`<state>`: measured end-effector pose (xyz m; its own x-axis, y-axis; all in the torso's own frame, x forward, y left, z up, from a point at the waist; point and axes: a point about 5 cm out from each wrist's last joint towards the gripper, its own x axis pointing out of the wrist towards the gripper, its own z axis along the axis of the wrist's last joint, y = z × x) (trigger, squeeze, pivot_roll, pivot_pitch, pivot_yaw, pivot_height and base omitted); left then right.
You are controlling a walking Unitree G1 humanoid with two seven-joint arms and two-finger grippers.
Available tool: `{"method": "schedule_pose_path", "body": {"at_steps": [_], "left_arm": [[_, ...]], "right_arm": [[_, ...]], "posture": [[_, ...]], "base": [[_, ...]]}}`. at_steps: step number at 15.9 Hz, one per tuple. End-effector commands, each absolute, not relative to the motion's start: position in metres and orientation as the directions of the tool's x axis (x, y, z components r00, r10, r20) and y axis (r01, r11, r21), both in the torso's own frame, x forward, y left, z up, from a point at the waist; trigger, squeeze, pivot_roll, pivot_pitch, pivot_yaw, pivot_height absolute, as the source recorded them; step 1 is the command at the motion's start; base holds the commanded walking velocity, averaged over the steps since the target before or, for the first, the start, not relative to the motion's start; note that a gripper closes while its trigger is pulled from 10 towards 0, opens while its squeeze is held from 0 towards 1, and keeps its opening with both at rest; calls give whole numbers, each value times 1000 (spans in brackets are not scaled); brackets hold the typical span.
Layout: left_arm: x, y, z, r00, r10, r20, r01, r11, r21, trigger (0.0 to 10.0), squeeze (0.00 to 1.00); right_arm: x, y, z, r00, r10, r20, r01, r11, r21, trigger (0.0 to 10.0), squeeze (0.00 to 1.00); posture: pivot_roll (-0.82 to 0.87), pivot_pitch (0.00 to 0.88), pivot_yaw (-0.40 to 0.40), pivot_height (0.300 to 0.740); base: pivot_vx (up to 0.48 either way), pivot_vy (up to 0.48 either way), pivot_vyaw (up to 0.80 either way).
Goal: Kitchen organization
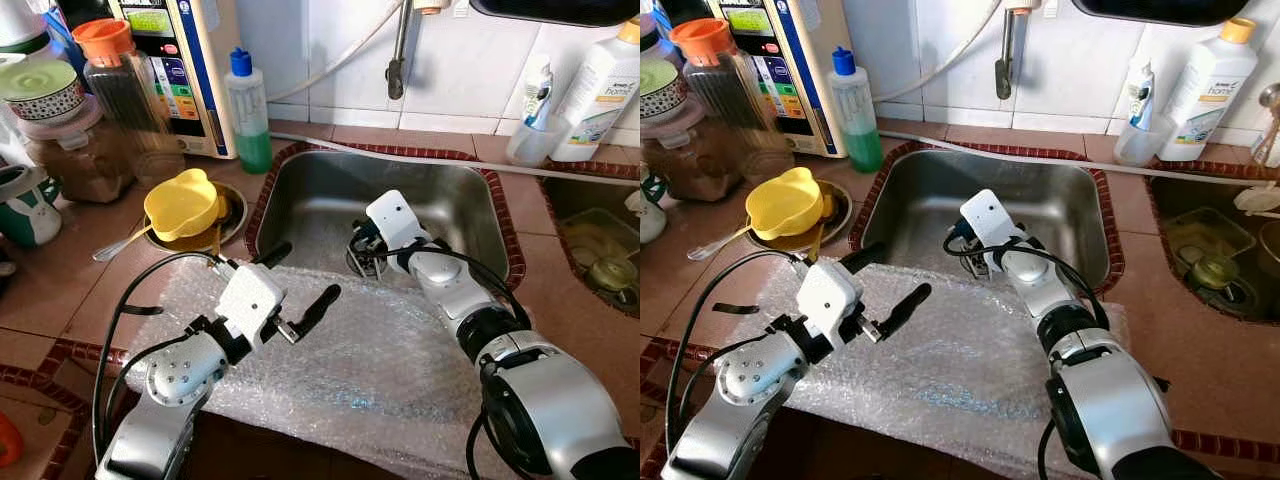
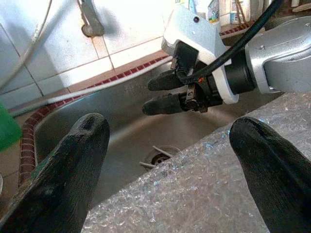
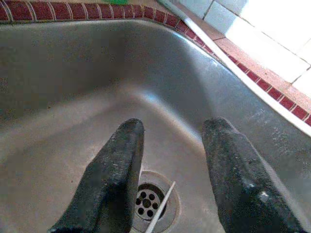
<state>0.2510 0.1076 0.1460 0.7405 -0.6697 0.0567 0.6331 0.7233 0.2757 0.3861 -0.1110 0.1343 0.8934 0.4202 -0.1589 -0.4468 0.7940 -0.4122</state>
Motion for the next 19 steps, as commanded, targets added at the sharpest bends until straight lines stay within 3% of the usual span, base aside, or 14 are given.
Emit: {"method": "schedule_pose_path", "body": {"at_steps": [1, 3, 7, 10, 16, 19], "left_arm": [[254, 109, 145, 748, -663, 43, 625, 724, 292, 10000, 1000], [259, 114, 147, 782, -622, 49, 577, 751, 320, 10000, 1000], [279, 138, 150, 881, -470, 60, 425, 840, 337, 10000, 1000], [298, 158, 156, 911, -404, 81, 349, 862, 368, 10000, 1000], [329, 193, 160, 963, -253, 92, 191, 882, 430, 10000, 1000], [343, 215, 156, 983, -182, 23, 143, 836, 530, 10000, 1000]], "right_arm": [[386, -114, 137, 897, 422, -133, -439, 807, -396, 10000, 1000], [388, -114, 145, 903, 422, -75, -420, 836, -353, 10000, 1000], [387, -102, 164, 882, 458, 111, -444, 886, -133, 10000, 1000], [370, -83, 172, 848, 468, 248, -478, 878, -20, 10000, 1000], [332, -83, 174, 825, 488, 286, -510, 860, 3, 10000, 1000], [310, -79, 184, 787, 553, 274, -576, 817, 5, 10000, 1000]], "posture": [[169, 63, 62, 740], [169, 63, 62, 740], [144, 53, 73, 740], [104, 37, 73, 740], [37, 8, 81, 740], [22, 7, 85, 740]], "base": [[0, 0, 0], [0, 0, 0], [0, 0, 0], [0, 0, 0], [0, 0, 0], [0, 0, 0]]}}
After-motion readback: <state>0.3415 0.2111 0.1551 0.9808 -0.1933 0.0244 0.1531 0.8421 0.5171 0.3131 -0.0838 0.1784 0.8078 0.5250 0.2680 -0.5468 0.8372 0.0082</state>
